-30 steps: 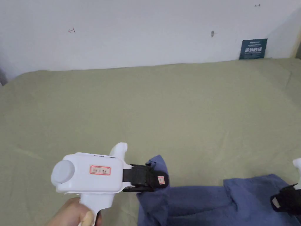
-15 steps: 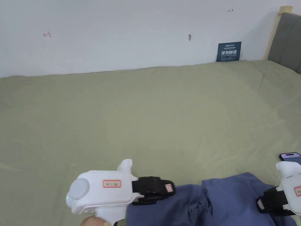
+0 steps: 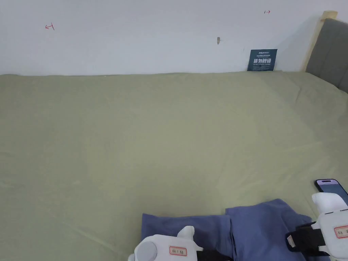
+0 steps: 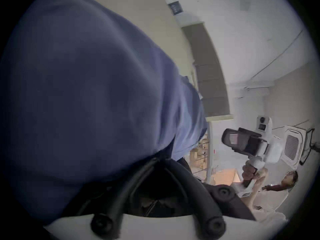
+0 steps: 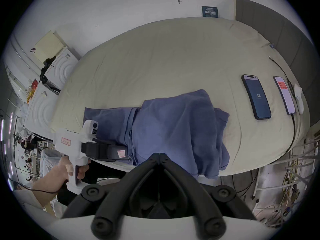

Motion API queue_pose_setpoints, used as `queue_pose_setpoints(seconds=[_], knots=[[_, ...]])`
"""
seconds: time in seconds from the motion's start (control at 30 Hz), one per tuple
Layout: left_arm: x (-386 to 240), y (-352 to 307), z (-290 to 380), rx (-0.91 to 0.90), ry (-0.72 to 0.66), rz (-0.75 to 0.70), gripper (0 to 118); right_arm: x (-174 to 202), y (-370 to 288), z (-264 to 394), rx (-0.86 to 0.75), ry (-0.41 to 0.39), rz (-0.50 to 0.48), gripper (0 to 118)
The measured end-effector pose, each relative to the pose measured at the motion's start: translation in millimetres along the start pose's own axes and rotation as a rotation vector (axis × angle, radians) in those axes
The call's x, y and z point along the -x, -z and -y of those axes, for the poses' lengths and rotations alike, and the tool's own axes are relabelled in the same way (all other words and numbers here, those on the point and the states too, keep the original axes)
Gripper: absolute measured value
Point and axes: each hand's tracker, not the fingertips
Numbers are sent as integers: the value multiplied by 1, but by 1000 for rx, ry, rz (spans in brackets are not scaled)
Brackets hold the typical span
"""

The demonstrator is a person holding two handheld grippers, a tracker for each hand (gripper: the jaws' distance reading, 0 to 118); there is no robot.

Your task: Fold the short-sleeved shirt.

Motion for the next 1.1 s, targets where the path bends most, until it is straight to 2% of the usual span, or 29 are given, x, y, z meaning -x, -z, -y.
queue_pose_setpoints(seconds=[0.07, 0.17, 0.23, 0.37, 0.5, 0.63, 0.67, 0.7, 0.73, 0.77, 0.8, 0.83, 0.93, 1.0, 1.03, 1.07, 1.1], knots=[[-10, -5, -4, 6, -2, -93, 0, 0, 1, 2, 5, -3, 14, 0], [-24, -29, -15, 28, 9, -139, 0, -4, 7, 2, 15, -7, 23, 0], [-35, -61, -20, -4, 106, -142, 0, -3, 6, 2, 16, -5, 16, 0], [-31, -152, -32, -76, 118, -218, 0, 1, 8, 0, 22, -25, 7, 0], [1, -221, -34, -141, 41, -290, 0, 5, 12, -2, 30, -36, 12, 0], [19, -238, -30, -168, -8, -309, 0, 9, 13, -2, 36, -35, 1, 0], [22, -237, -29, -180, 2, -303, 5, 10, 13, -2, 39, -37, 1, 0], [26, -235, -29, -197, 4, -284, 30, 11, 13, -2, 42, -39, 2, 0], [32, -233, -30, -202, -23, -253, 74, 12, 13, -3, 43, -39, 2, 0], [37, -228, -31, -181, -56, -188, 109, 12, 12, -3, 44, -40, 2, 0], [41, -221, -30, -184, -73, -74, 114, 13, 11, -3, 44, -43, 3, 0], [38, -215, -30, -220, -72, 36, 114, 13, 10, -3, 42, -44, 4, 0], [44, -181, -39, -195, -83, -15, 114, 12, 9, -3, 36, -31, -2, 0], [37, -163, -40, -193, -12, 65, 113, 11, 10, -3, 36, -22, -4, 0], [32, -155, -42, -183, -12, 56, 110, 8, 10, -4, 36, -18, -3, 0], [32, -150, -41, -170, -13, 13, 92, 6, 10, -3, 36, -11, -1, 0], [31, -145, -41, -157, -3, 15, 59, 4, 10, -3, 36, -6, 2, 0]])
